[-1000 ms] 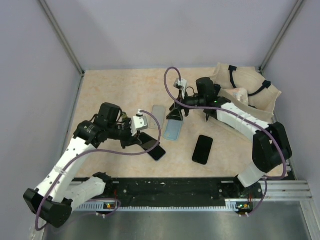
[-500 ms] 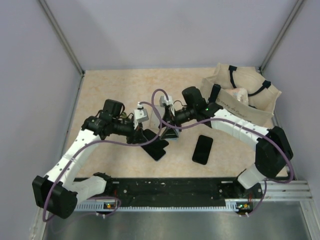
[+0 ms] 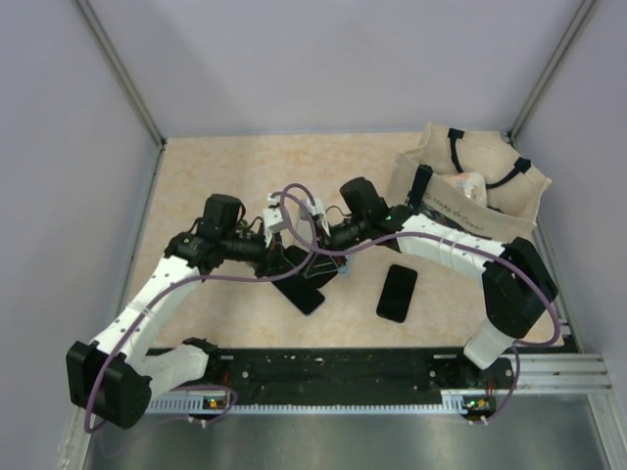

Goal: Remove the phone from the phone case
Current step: Place the phone at the center of the board.

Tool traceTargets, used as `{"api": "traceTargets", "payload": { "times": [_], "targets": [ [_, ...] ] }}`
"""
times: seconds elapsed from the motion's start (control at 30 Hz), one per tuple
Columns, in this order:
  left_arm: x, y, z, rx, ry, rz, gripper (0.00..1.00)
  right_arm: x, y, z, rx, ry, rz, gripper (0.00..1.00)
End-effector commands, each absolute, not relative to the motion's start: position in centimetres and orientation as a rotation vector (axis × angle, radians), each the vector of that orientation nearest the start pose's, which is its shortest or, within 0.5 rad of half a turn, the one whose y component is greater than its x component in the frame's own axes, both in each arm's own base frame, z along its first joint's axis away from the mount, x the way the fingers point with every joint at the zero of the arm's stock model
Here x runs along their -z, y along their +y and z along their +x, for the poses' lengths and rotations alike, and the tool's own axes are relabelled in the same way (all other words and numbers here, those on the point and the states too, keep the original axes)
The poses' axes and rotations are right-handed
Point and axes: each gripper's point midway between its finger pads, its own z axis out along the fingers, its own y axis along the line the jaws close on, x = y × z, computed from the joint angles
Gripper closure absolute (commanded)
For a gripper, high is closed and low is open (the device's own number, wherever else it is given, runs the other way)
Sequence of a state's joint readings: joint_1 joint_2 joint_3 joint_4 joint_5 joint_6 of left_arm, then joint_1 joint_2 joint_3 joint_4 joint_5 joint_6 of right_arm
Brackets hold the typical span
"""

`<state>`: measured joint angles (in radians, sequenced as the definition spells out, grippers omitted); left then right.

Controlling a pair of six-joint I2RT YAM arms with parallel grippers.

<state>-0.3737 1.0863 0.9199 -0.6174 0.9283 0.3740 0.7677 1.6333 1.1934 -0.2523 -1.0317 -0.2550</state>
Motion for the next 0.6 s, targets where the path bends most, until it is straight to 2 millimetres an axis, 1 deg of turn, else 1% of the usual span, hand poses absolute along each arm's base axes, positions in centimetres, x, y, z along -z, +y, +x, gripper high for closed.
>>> {"api": "traceTargets", "payload": {
  "times": [0.0,0.03,0.13,0.17,0.33,0.4,0.47,0.5,0.57],
  "targets": [
    [-22.1,-22.3,19.9,1.069,1.728,1.184,1.0,-20.5,38.6,17.6,-1.494,1.497,-1.57,0.95],
    [-22.1,-22.2,20.1,1.055,1.728,1.182,1.0,-20.4,38.6,17.5,-1.498,1.5,-1.569,1.0],
    [-21.9,-22.0,20.3,1.031,1.735,1.185,1.0,-20.3,38.2,17.3,-1.492,1.508,-1.562,1.0],
    [-21.8,-21.9,20.4,1.023,1.743,1.18,0.95,-20.1,38.0,17.3,-1.495,1.517,-1.556,1.0],
    [-22.1,-21.0,20.9,0.967,1.765,1.165,0.54,-19.9,36.5,18.5,-1.517,1.583,-1.438,1.0],
    [-22.3,-20.5,21.1,0.932,1.769,1.155,0.45,-19.2,35.7,18.9,-1.516,1.619,-1.397,1.0],
    [-22.4,-20.2,21.3,0.912,1.779,1.151,0.39,-18.7,35.2,19.3,-1.502,1.646,-1.372,1.0],
    [-22.4,-20.0,21.4,0.9,1.783,1.153,0.37,-18.0,34.9,19.3,-1.501,1.672,-1.364,1.0],
    [-22.5,-19.7,21.7,0.874,1.788,1.152,0.36,-16.7,34.5,19.2,-1.489,1.719,-1.35,1.0]
  ]
}}
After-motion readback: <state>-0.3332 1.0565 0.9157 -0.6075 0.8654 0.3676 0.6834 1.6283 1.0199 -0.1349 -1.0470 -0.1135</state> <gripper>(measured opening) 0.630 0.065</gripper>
